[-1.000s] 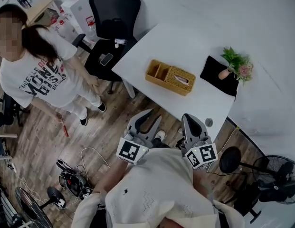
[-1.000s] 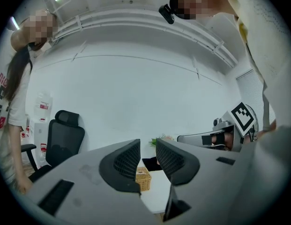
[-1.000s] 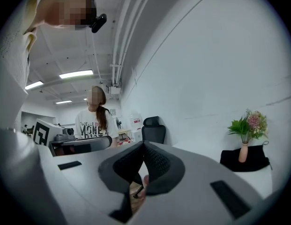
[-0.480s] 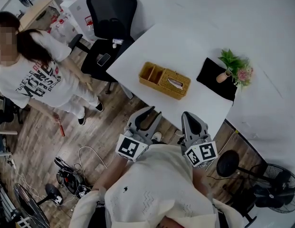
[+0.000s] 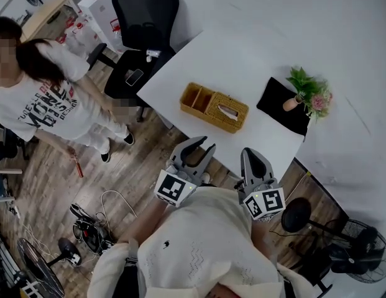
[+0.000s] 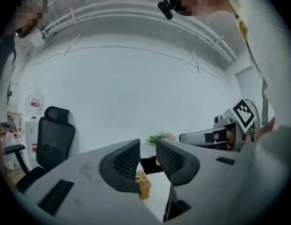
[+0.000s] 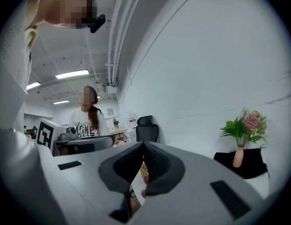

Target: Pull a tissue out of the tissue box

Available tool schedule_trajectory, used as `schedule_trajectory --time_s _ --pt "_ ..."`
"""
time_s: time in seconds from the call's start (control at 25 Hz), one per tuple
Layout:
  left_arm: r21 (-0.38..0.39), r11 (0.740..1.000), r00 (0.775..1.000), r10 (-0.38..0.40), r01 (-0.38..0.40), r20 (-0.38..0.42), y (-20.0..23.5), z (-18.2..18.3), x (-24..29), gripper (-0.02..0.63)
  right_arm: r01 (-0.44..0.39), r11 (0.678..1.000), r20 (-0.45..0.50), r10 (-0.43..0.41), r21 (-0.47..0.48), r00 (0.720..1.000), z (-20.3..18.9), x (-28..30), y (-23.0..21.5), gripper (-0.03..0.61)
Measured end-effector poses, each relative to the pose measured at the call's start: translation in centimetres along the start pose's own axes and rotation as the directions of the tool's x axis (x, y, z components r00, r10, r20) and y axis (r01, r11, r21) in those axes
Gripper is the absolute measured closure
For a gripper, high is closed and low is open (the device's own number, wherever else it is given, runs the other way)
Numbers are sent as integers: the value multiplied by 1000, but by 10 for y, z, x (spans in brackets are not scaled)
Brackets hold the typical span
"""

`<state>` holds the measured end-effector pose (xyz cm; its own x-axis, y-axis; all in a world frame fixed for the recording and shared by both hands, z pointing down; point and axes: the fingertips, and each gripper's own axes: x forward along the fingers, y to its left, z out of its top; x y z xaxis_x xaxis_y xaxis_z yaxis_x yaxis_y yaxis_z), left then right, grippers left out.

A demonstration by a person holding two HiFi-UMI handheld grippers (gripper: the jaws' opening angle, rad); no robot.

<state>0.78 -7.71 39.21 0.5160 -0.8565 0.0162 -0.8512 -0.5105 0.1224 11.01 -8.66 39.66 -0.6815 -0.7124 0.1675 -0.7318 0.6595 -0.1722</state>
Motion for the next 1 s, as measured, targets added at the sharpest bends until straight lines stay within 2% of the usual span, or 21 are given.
schedule_trajectory --time_s 0.4,0.48,1.0 --pt "20 990 989 -140 141 -38 13 -7 34 508 121 992 -14 -120 33 993 -2 13 -18 577" --pt "41 983 983 -176 179 -51 19 -8 38 508 143 989 -17 -143 35 990 0 18 -17 577" --pt "48 937 932 -337 346 -129 54 -31 72 508 293 955 -53 -291 36 955 0 44 -14 577"
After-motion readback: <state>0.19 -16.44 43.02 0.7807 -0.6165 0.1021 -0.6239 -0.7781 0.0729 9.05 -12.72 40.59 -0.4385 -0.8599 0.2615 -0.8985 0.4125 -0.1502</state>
